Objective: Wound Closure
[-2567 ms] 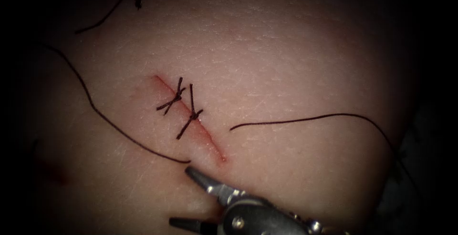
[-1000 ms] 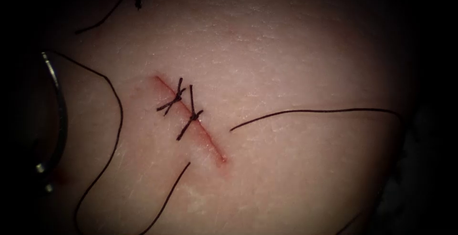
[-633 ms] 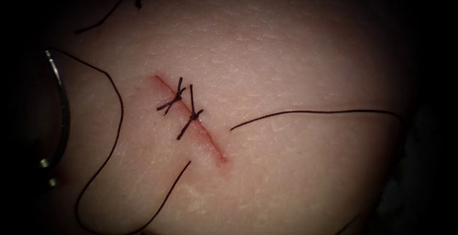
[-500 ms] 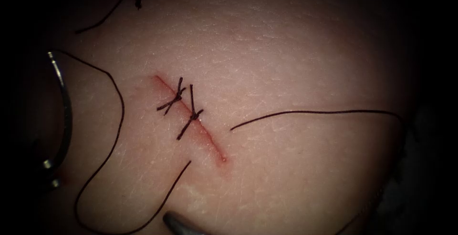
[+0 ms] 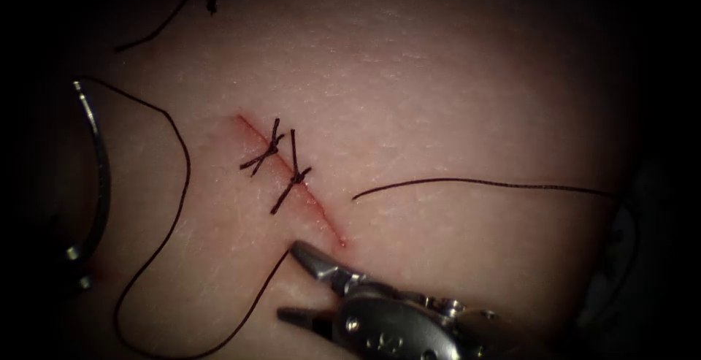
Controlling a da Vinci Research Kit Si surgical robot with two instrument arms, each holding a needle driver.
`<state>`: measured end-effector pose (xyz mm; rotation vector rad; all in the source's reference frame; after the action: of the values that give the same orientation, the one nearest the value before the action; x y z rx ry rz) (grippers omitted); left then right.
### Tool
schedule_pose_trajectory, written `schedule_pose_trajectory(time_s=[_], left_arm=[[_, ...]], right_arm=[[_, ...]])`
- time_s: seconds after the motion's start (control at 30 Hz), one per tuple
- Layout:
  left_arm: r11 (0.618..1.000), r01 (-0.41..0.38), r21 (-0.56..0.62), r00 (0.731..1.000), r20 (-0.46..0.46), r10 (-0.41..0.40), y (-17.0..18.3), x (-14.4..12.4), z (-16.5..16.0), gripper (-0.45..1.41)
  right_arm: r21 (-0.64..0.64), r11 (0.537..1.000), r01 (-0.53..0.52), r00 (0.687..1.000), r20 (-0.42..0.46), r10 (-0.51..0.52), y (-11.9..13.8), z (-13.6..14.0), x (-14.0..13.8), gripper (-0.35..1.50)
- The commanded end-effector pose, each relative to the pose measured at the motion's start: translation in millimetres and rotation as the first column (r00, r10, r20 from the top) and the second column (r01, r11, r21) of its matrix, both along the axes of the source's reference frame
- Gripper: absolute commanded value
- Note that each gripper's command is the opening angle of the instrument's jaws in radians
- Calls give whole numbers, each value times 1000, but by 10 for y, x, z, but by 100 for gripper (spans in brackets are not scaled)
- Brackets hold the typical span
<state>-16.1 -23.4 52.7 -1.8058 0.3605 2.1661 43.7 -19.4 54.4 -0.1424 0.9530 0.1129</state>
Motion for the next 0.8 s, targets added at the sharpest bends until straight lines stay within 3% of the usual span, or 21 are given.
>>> schedule_pose_trajectory(time_s=[0.03,0.13,0.23,0.27,0.3,0.53,0.8], left_arm=[[1000,-1,3,1000,0,1,-9,-3,7,-45],[1000,0,3,1000,0,0,-9,-3,7,-45],[1000,-1,4,1000,0,1,-9,-3,7,-45],[1000,-1,4,1000,0,1,-9,-3,7,-45],[1000,-1,4,1000,0,1,-9,-3,6,-45],[1000,0,4,1000,0,0,-9,-3,6,-45],[1000,-1,4,1000,-3,1,-10,-5,7,-45]], right_arm=[[1,1000,3,1000,0,-3,-3,13,11,125],[-2,1000,-4,1000,3,4,0,18,21,121],[-7,1000,2,1000,3,-2,0,22,26,94],[-5,1000,9,1000,1,-9,0,23,26,61],[14,999,36,999,-7,-36,-3,23,24,-35],[22,998,56,998,-14,-56,-26,7,28,-35],[38,996,86,995,-56,-84,-88,-46,43,-35]])
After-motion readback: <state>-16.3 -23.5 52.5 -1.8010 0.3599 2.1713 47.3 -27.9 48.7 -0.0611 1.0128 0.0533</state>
